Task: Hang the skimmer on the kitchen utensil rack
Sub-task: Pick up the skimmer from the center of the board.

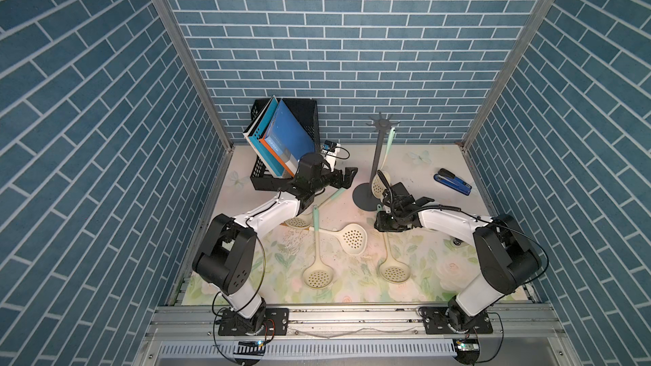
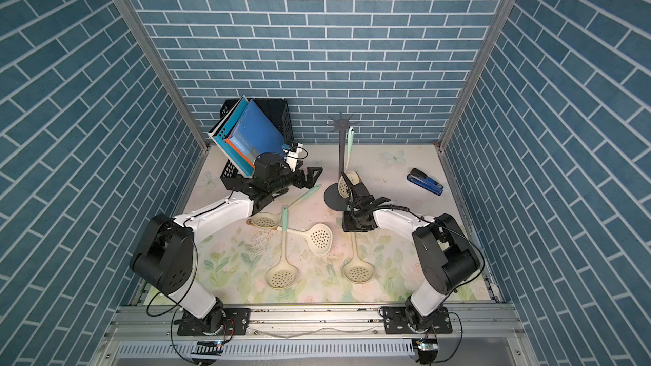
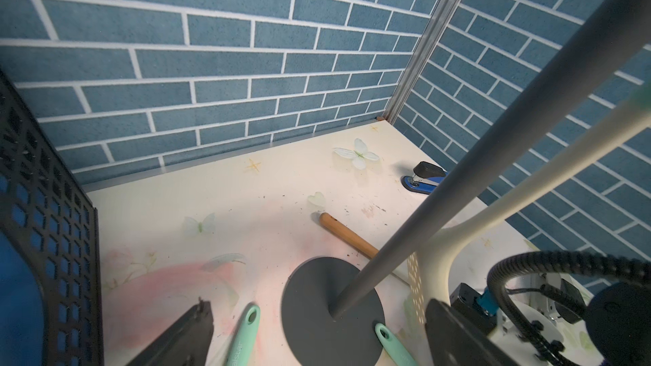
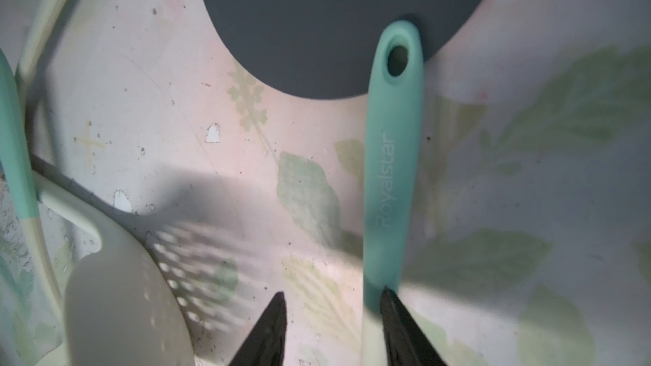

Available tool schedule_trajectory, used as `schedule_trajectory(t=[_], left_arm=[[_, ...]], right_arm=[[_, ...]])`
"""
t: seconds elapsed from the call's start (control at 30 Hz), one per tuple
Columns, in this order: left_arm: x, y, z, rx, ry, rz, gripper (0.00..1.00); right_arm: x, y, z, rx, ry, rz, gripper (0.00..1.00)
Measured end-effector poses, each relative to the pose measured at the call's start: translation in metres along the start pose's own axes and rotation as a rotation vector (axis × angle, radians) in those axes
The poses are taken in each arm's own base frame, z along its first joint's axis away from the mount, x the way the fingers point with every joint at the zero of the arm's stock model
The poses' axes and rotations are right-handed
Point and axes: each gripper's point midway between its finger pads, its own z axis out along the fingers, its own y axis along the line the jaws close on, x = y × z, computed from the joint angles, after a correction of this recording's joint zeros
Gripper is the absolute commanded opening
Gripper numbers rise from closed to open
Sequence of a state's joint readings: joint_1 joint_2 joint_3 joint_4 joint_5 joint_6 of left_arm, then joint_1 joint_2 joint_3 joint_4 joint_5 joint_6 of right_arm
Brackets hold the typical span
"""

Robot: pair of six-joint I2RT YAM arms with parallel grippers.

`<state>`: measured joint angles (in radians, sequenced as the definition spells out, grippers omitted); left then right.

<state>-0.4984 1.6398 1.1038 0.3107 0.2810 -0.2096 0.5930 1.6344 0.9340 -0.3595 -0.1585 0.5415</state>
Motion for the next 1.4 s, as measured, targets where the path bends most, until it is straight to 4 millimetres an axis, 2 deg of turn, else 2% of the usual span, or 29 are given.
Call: schedule_trajectory(t=[0.23, 0.43, 0.57, 0.8, 0.87, 1.03, 1.1, 1.4], left_arm=[[0.003, 0.004, -0.007, -0.010, 0.002, -0.004, 1.00], [0.008, 0.005, -0.007, -0.011, 0.011, -0.011, 1.00], [0.008, 0.005, -0.007, -0.009, 0.007, -0.017, 1.00], [0.008, 0.003, -0.007, 0.002, 0.002, -0.025, 1.00], [0.007, 0.003, -0.007, 0.003, 0.001, -0.025, 1.00], [0.007, 0.003, -0.007, 0.004, 0.001, -0.025, 1.00], [0.007, 0.002, -0.007, 0.006, 0.001, -0.025, 1.00], [0.008, 0.002, -0.007, 0.010, 0.003, -0.025, 1.00]], right_arm=[[0.001, -0.001, -0.001, 0.011, -0.046, 0.008, 0.45], [0.011, -0.014, -0.006, 0.061, -0.054, 0.017, 0.46], [0.009, -0.016, -0.009, 0.071, -0.067, 0.018, 0.45], [0.015, -0.016, 0.002, 0.064, -0.032, 0.022, 0.44], [0.019, -0.017, 0.007, 0.058, -0.015, 0.025, 0.40], [0.018, -0.012, 0.013, 0.030, -0.017, 0.043, 0.08], [0.018, -0.008, 0.014, 0.011, -0.013, 0.026, 0.00], [0.022, -0.005, 0.010, -0.042, -0.040, 0.032, 0.00]])
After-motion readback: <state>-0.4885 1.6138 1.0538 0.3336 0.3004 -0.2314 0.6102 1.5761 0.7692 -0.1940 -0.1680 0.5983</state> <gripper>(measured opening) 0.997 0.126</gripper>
